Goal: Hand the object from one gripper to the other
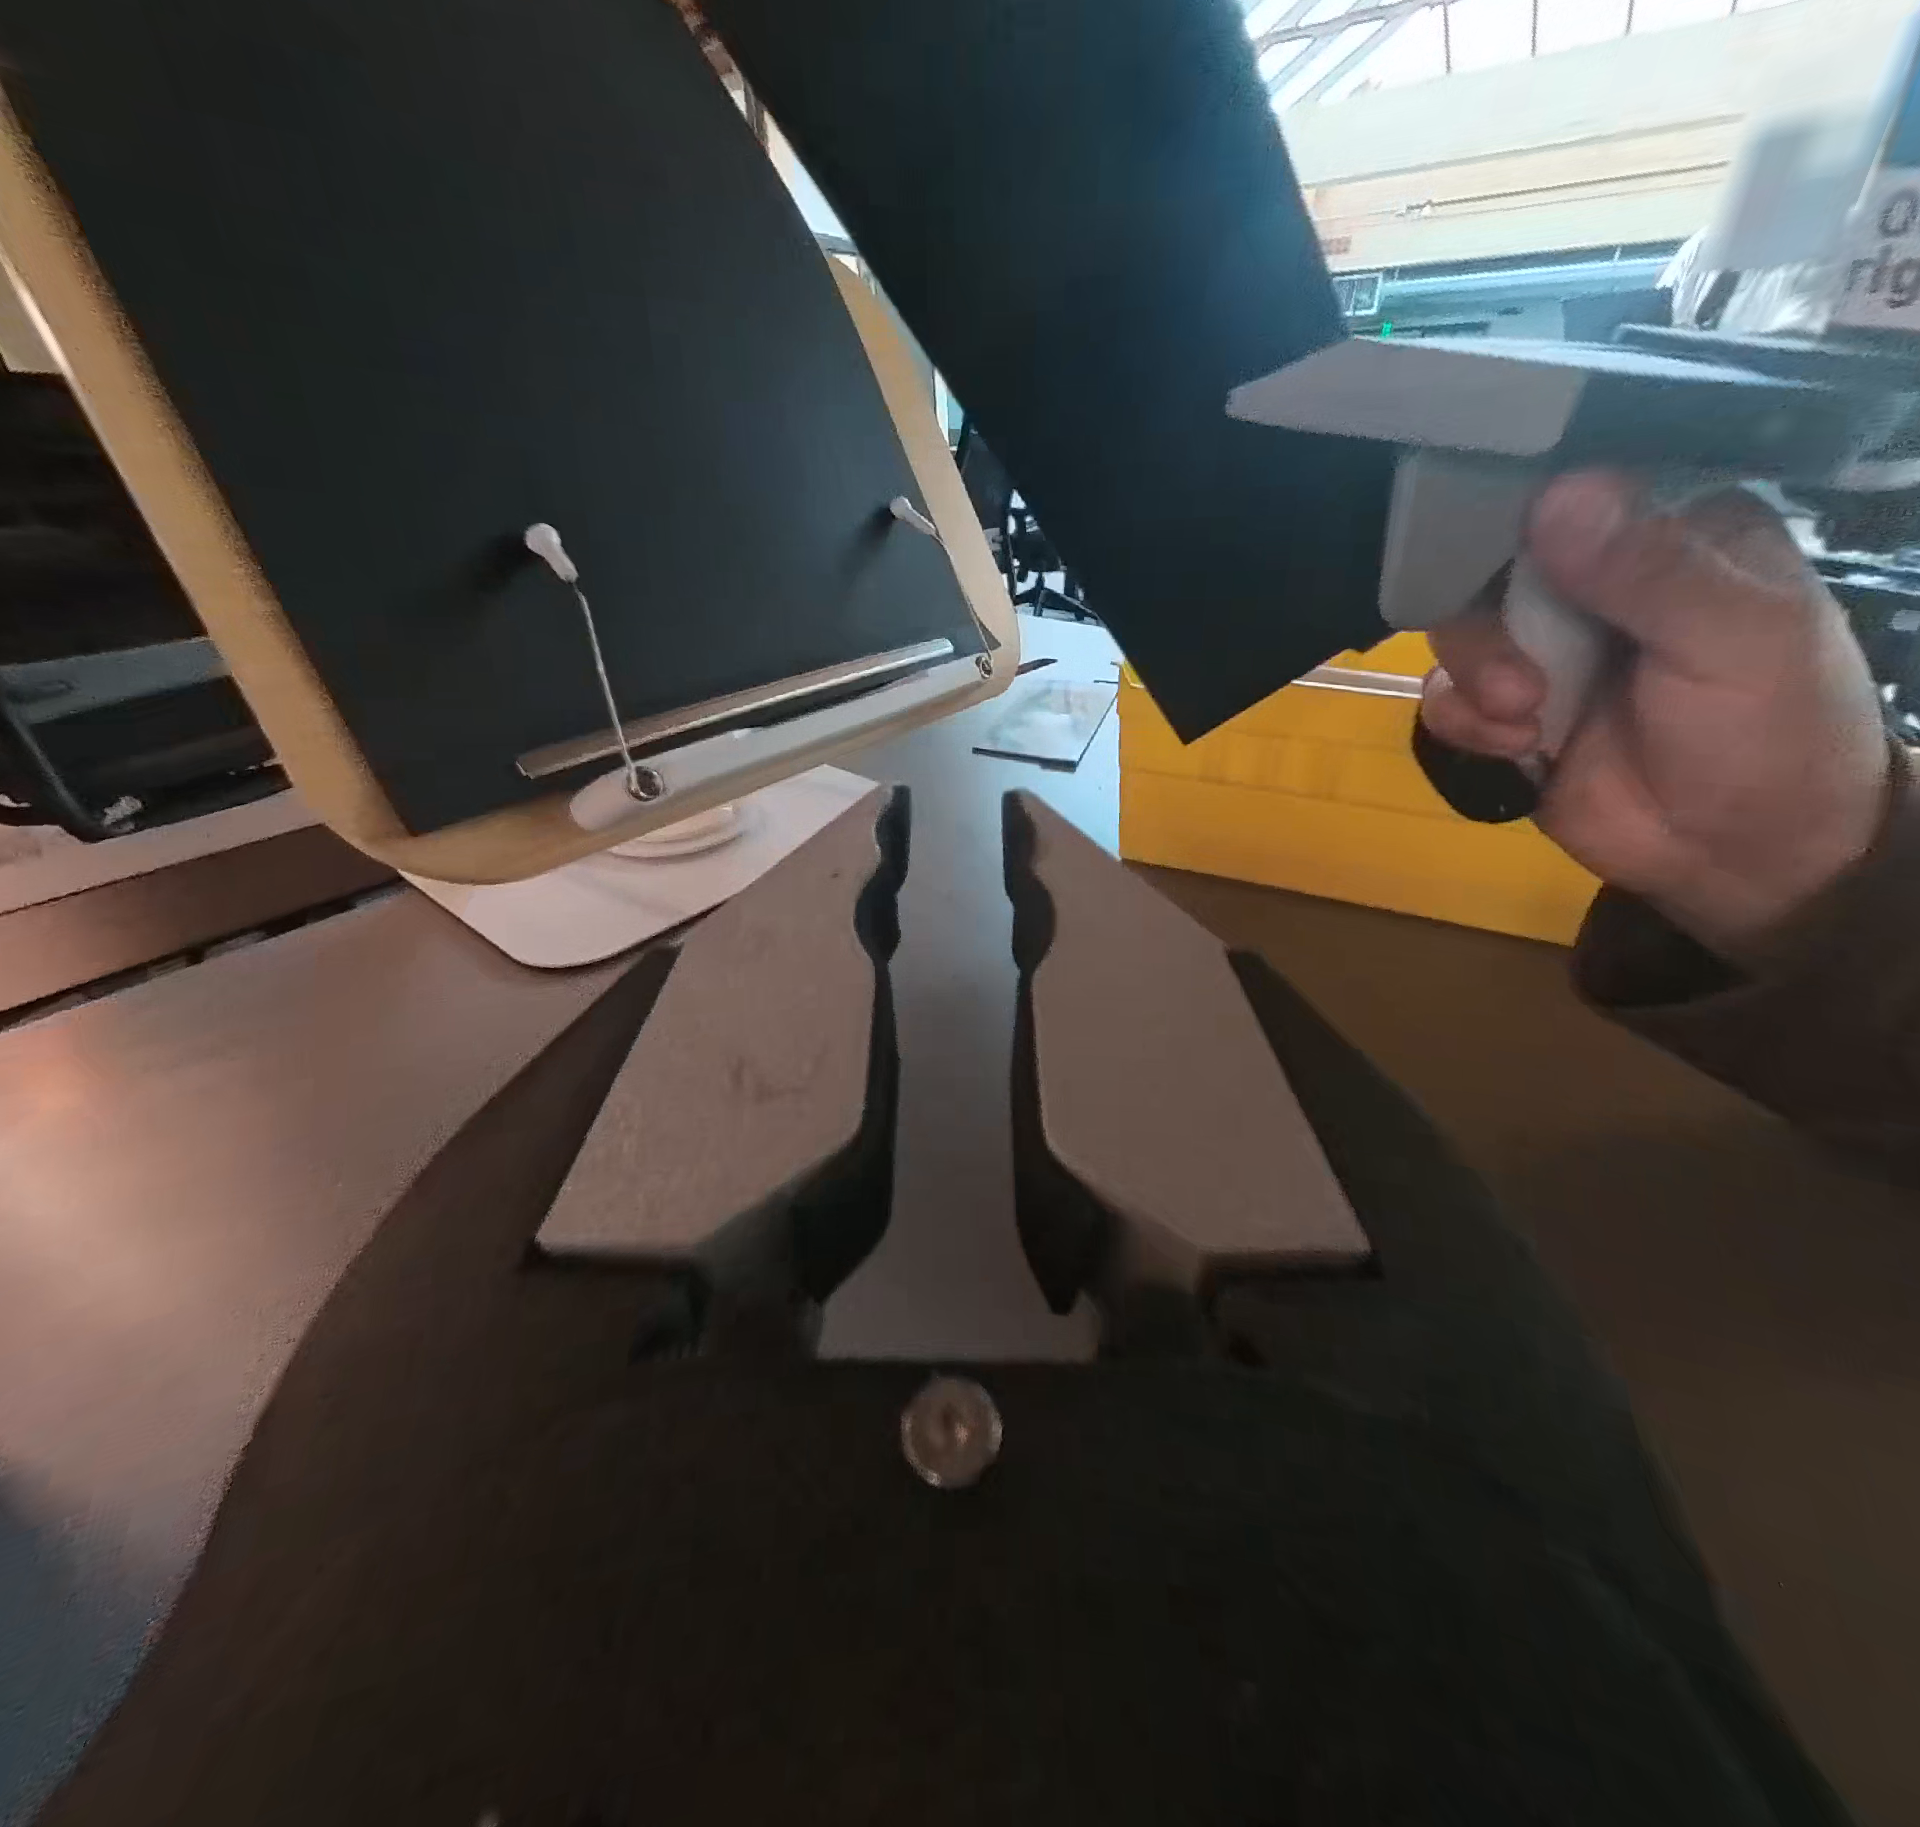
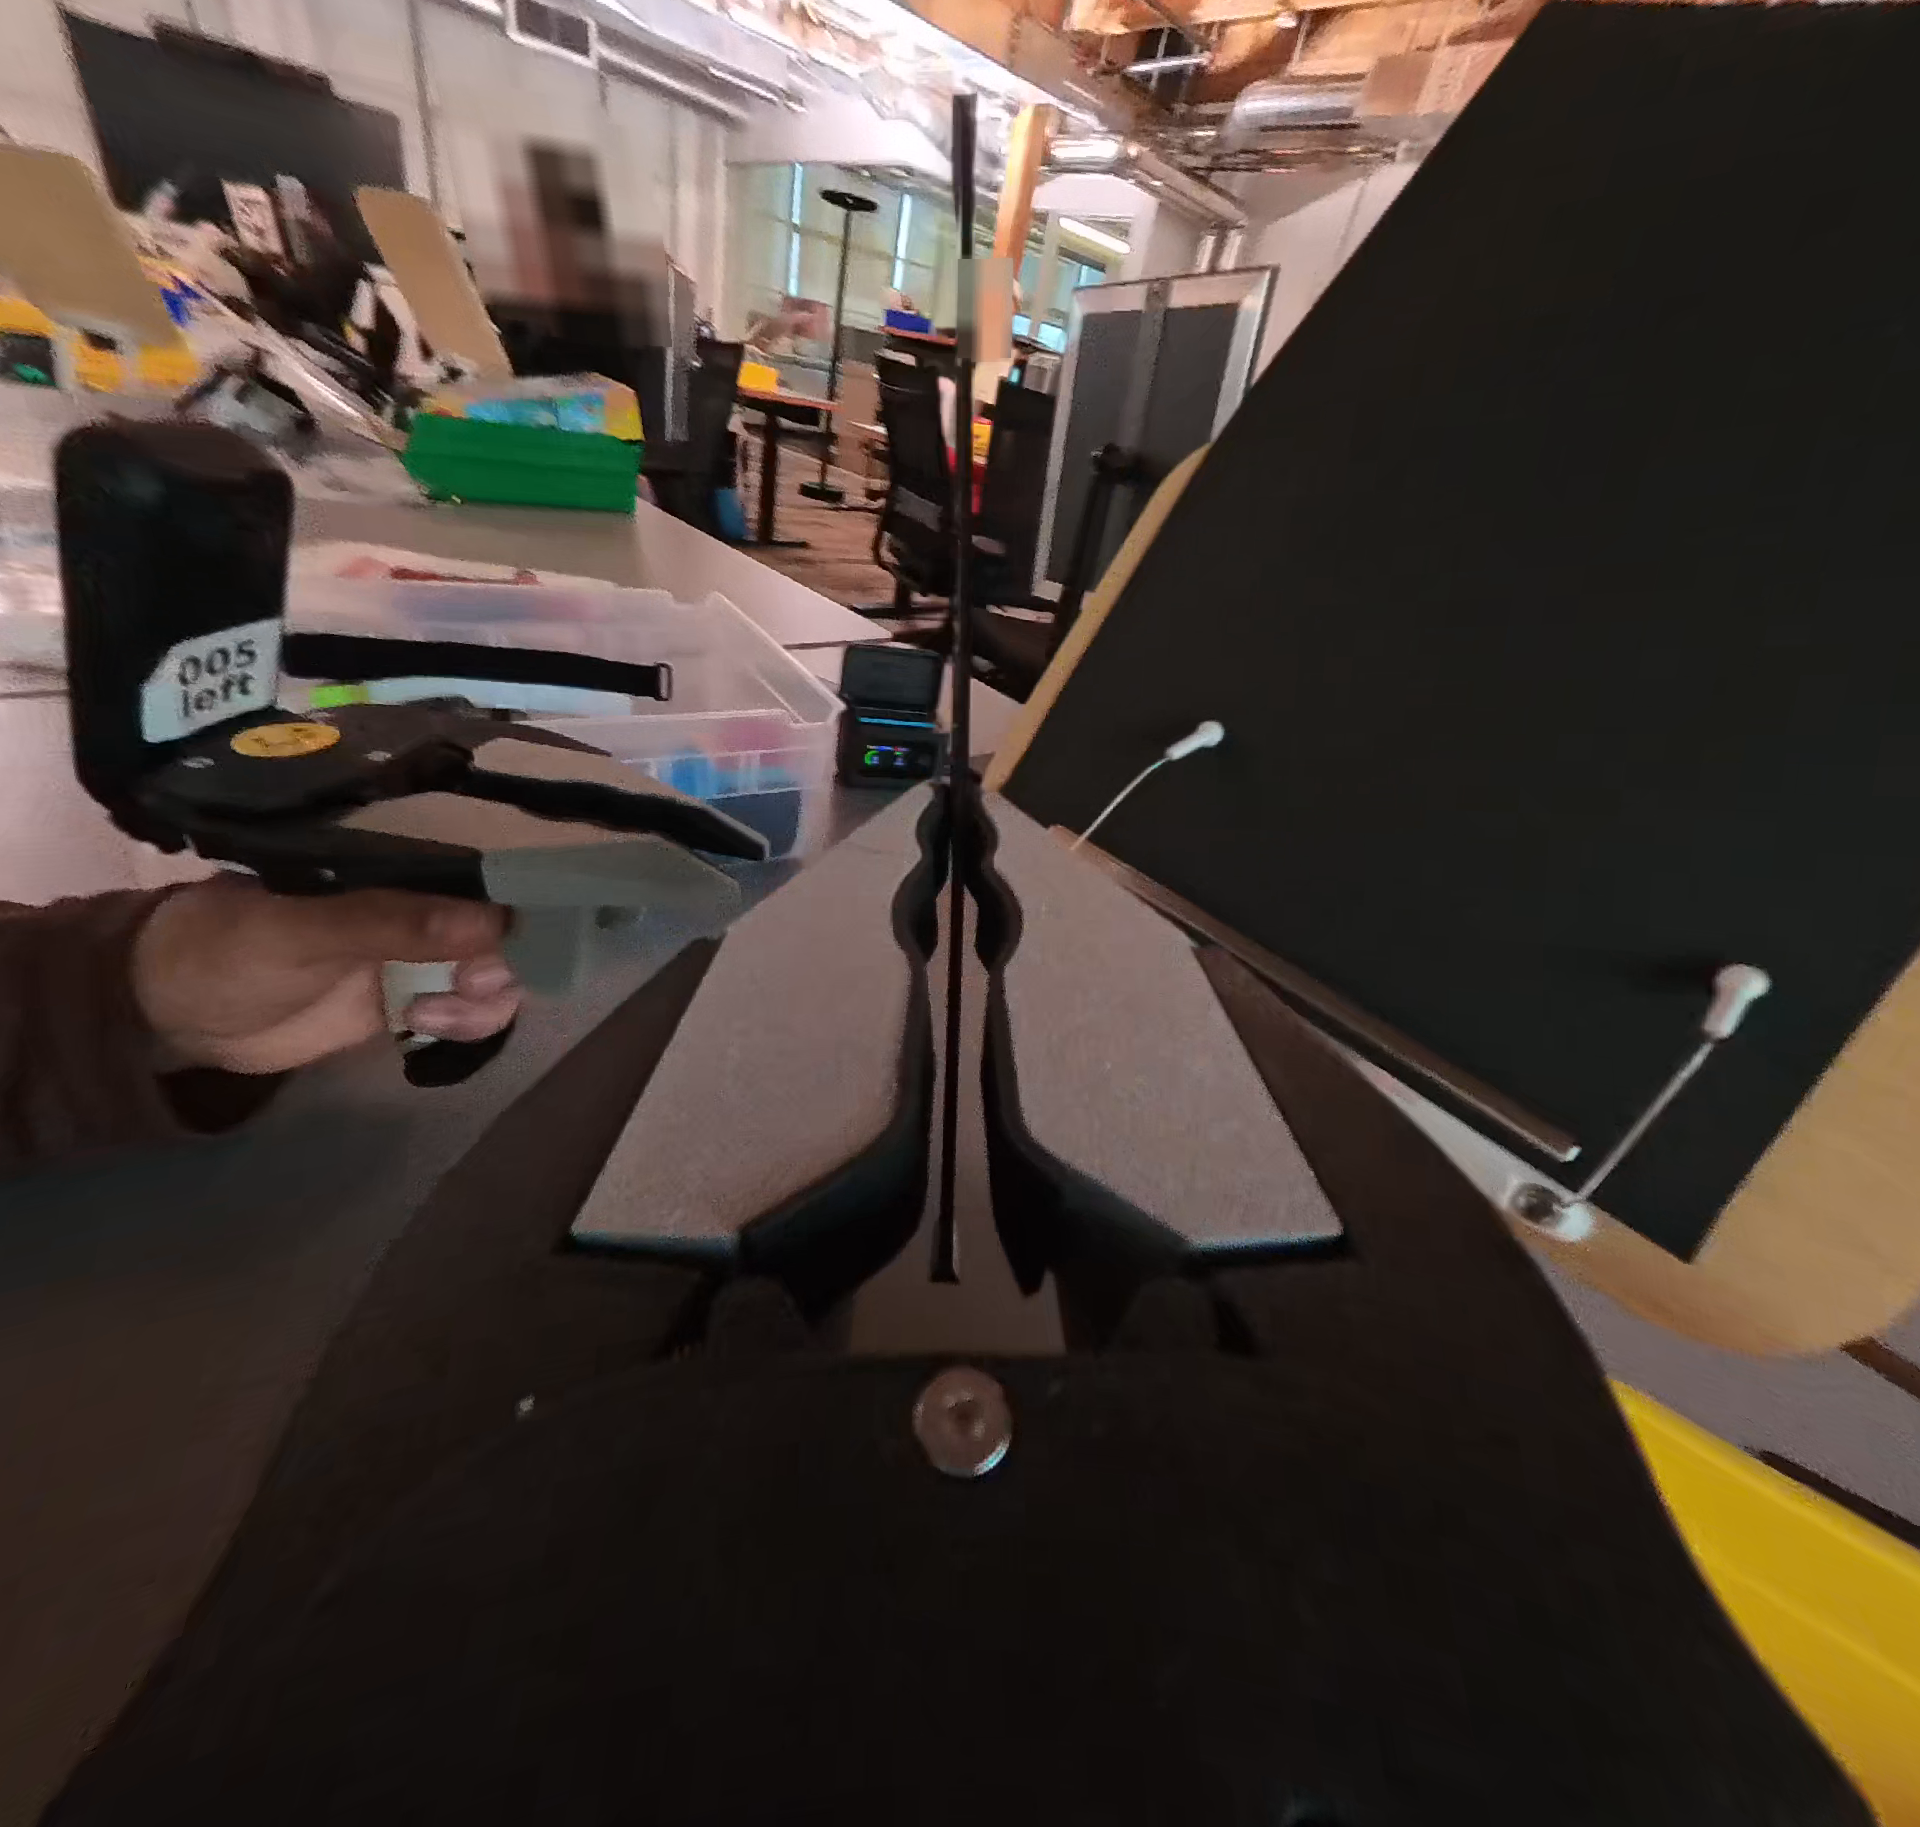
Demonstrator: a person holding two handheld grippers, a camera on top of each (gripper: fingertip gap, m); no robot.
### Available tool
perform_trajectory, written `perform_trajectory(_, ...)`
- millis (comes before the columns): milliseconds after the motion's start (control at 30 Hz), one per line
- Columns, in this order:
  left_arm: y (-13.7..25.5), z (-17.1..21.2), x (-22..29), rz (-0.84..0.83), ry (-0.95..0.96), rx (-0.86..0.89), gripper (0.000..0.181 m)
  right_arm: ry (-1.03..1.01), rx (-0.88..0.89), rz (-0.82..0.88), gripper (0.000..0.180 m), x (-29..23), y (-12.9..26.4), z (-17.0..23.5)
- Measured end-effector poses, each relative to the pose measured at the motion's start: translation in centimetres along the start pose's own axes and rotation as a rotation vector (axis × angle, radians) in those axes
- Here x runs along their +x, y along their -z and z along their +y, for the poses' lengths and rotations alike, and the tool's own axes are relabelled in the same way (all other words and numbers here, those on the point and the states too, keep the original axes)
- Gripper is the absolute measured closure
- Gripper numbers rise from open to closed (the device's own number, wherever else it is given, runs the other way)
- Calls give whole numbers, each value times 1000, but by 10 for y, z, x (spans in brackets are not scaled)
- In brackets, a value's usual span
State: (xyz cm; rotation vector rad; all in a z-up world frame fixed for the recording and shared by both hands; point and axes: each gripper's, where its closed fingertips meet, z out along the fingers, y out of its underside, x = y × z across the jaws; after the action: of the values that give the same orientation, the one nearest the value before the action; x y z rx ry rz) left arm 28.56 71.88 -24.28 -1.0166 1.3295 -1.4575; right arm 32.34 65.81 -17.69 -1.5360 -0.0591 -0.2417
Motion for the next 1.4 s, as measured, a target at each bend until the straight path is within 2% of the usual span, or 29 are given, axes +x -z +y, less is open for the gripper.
perform_trajectory(133, -2, 10, -7, -21, -44, -48, 171, 83, 2, 122, 180, -3, 18, -22)
perform_trajectory(233, -5, 22, -1, -5, -66, -102, 173, 142, 66, 183, 180, -24, 59, -69)
perform_trajectory(300, -8, 25, 5, 11, -75, -120, 173, 160, -3, 225, 180, -20, 85, -80)
perform_trajectory(367, -9, 28, 10, 27, -87, -136, 174, 142, -96, 306, 180, 6, 115, -78)
perform_trajectory(467, -10, 33, 10, 13, -117, -165, 180, 127, -276, 527, 180, 73, 170, -57)
perform_trajectory(567, -11, 36, 11, 5, -142, -184, 180, 18, -469, 555, 180, 103, 198, -13)
perform_trajectory(700, -11, 38, 12, 7, -149, -194, 181, -413, -607, 300, 180, 90, 184, 62)
perform_trajectory(733, -11, 38, 11, 3, -150, -198, 181, -496, -631, 309, 164, 96, 185, 78)
perform_trajectory(767, -10, 39, 10, -2, -150, -203, 181, -524, -660, 372, 132, 110, 191, 91)
perform_trajectory(800, -10, 40, 8, -7, -146, -207, 181, -515, -680, 440, 118, 123, 199, 99)
perform_trajectory(833, -9, 41, 7, -11, -140, -208, 181, -489, -683, 478, 126, 130, 206, 100)
perform_trajectory(900, -9, 40, 5, -12, -120, -201, 181, -427, -659, 473, 157, 132, 207, 91)
perform_trajectory(933, -9, 39, 4, -11, -110, -200, 181, -415, -662, 461, 164, 130, 206, 90)
perform_trajectory(1100, -10, 40, 4, -3, -94, -201, 181, -358, -726, 457, 144, 121, 205, 91)
perform_trajectory(1267, -11, 42, 7, 5, -103, -216, 180, -304, -528, 298, 131, 74, 166, 32)
perform_trajectory(1400, -12, 42, 5, -2, -94, -212, 177, -233, -348, 127, 108, 13, 110, -12)
